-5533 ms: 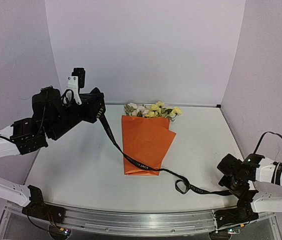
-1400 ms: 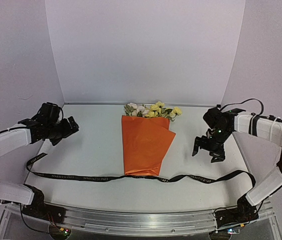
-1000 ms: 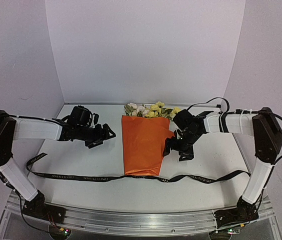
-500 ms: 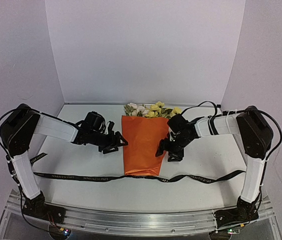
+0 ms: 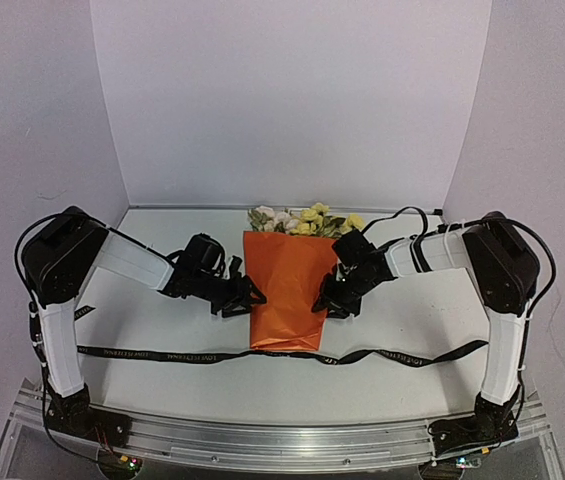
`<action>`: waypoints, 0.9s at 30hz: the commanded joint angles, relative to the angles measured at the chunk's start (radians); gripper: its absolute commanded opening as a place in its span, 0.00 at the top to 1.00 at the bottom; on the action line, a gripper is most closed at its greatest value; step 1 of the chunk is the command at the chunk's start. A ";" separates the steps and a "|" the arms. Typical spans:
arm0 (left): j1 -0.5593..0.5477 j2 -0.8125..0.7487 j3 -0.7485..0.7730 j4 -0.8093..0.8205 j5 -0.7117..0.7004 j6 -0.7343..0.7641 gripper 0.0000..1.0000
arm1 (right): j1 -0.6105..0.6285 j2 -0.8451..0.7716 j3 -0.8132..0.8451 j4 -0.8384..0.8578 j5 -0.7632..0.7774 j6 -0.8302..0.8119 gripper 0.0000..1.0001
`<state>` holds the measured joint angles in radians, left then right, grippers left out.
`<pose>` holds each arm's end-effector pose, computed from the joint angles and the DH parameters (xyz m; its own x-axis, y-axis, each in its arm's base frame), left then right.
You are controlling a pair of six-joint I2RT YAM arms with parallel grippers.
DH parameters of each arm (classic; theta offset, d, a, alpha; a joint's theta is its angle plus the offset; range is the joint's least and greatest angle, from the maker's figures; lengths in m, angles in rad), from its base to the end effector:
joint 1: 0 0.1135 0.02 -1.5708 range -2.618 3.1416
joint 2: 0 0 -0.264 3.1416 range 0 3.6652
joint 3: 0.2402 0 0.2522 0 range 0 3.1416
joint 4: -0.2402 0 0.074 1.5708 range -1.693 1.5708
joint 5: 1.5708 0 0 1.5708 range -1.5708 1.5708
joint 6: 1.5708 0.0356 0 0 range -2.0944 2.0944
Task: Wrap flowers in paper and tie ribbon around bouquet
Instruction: Pick up the folded bouquet from the center of the board.
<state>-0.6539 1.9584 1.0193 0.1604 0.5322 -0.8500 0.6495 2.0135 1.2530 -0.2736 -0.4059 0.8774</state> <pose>0.2965 -0.2500 0.1221 -0.9771 -0.0668 -0.2020 0.1163 0.6273 -0.7700 0.3152 0.2570 0.1350 -0.9884 0.1366 -0.0658 0.0685 0.7894 0.6101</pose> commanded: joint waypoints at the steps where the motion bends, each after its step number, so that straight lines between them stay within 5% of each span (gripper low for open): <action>1: -0.004 0.009 0.058 0.023 0.033 -0.036 0.48 | 0.004 0.011 0.023 0.004 0.003 0.056 0.78; 7: -0.004 0.000 0.103 -0.076 0.033 -0.037 0.51 | 0.004 -0.019 0.053 -0.079 0.004 0.117 1.00; 19: -0.002 -0.083 0.101 -0.202 -0.021 -0.020 0.48 | 0.003 -0.042 0.130 -0.188 -0.041 0.275 1.00; 27: 0.000 -0.164 0.098 -0.270 -0.080 0.008 0.35 | 0.002 -0.054 0.162 -0.208 -0.056 0.348 1.00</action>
<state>-0.6537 1.8793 1.0985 -0.0705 0.4943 -0.8702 0.6495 2.0132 1.3698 -0.4452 -0.4456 1.1731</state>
